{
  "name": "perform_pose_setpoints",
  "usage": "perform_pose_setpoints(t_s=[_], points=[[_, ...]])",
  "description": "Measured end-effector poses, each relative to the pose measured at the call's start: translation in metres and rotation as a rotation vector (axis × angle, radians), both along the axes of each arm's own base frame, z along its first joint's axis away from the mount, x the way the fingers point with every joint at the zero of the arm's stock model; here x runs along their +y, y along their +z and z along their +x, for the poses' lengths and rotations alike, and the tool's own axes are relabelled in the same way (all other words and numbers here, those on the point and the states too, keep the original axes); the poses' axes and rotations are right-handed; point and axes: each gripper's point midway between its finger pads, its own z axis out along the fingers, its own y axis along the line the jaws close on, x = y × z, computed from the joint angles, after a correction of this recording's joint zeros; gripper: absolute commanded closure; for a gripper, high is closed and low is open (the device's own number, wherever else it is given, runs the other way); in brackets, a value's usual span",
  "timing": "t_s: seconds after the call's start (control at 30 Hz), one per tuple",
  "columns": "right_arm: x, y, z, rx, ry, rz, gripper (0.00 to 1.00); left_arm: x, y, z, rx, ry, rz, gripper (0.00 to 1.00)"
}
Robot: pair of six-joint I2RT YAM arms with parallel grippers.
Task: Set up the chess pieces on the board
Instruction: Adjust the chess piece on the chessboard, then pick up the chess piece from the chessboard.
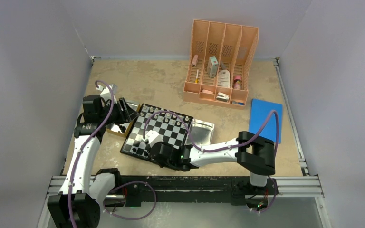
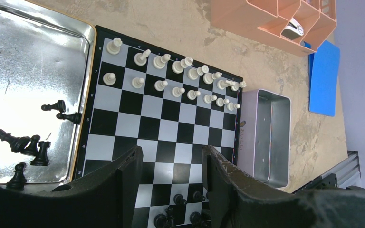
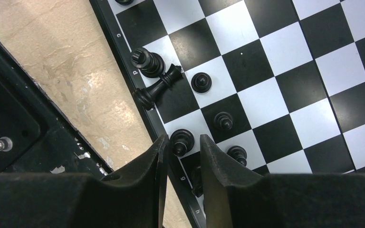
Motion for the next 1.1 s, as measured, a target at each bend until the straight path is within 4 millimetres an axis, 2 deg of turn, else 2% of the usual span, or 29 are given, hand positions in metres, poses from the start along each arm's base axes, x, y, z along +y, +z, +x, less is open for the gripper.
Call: perform_pose_setpoints(t_s=[0.13,0.57,0.9,1.1], points=[[0.004,0.006,0.001,0.005,-0.009,0.011,0.65,0.0,0.0,0.0,0.0,0.0,0.0,0.51],[0.026,0.044,0.012,-0.011,-0.086,0.119,0.6,0.0,0.0,0.0,-0.001,0.0,0.0,0.51],[0.032,0.044,0.003,0.03,-0.114,0.154,0.59,0.0,0.001,0.0,-0.006,0.0,0.001,0.51],[0.038,0.027,-0.003,0.052,-0.125,0.133,0.59,0.001,0.003,-0.001,-0.014,0.006,0.006,0.51]])
